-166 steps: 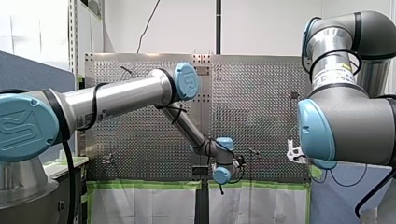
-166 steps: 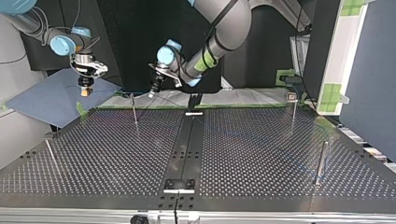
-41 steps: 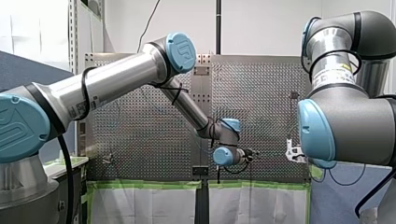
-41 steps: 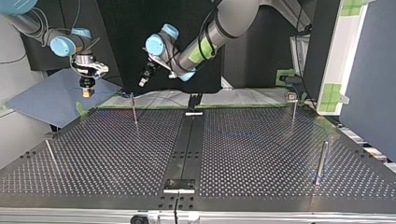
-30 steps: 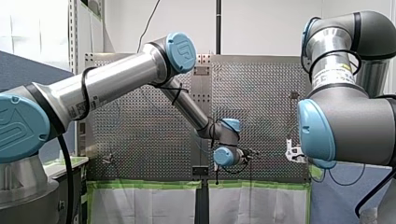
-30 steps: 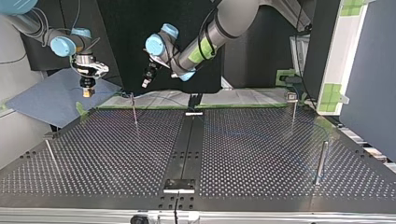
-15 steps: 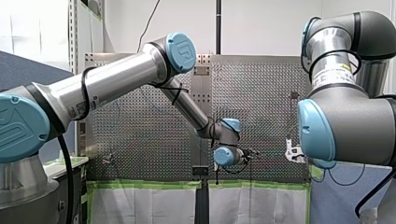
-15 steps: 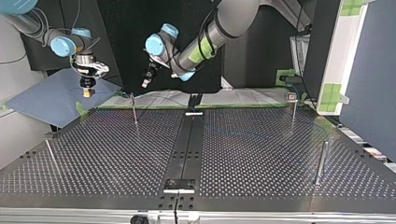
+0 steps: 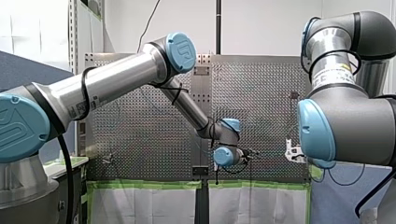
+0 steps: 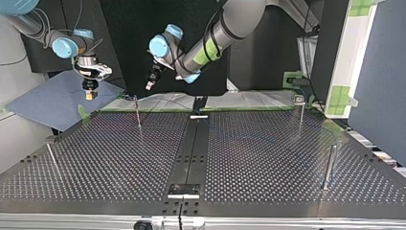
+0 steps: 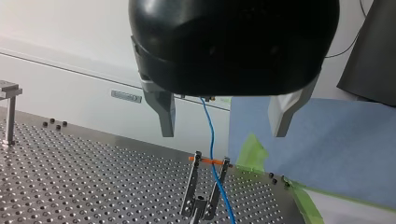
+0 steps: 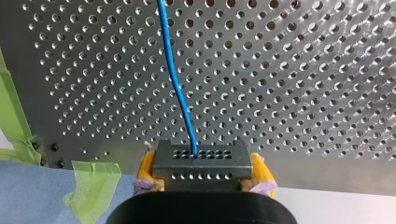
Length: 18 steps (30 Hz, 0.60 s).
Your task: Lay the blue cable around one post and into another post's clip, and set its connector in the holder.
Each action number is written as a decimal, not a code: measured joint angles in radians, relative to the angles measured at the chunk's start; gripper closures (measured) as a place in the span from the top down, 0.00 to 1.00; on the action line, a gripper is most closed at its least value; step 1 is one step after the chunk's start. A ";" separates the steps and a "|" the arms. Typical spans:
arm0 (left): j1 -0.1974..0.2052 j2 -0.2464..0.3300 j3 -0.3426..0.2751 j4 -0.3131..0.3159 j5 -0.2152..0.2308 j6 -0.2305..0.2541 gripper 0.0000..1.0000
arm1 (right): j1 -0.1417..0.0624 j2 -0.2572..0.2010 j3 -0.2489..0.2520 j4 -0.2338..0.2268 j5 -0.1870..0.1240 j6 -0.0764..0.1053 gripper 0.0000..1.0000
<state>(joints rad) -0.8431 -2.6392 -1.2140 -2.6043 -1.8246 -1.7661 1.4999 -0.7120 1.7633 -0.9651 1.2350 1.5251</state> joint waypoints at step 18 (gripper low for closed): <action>0.017 0.130 -0.136 0.100 -0.001 -0.008 1.00 | 0.002 0.000 0.000 0.000 0.000 0.000 0.00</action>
<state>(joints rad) -0.8265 -2.5090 -1.3504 -2.5042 -1.8260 -1.7737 1.5022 -0.7122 1.7634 -0.9651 1.2350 1.5251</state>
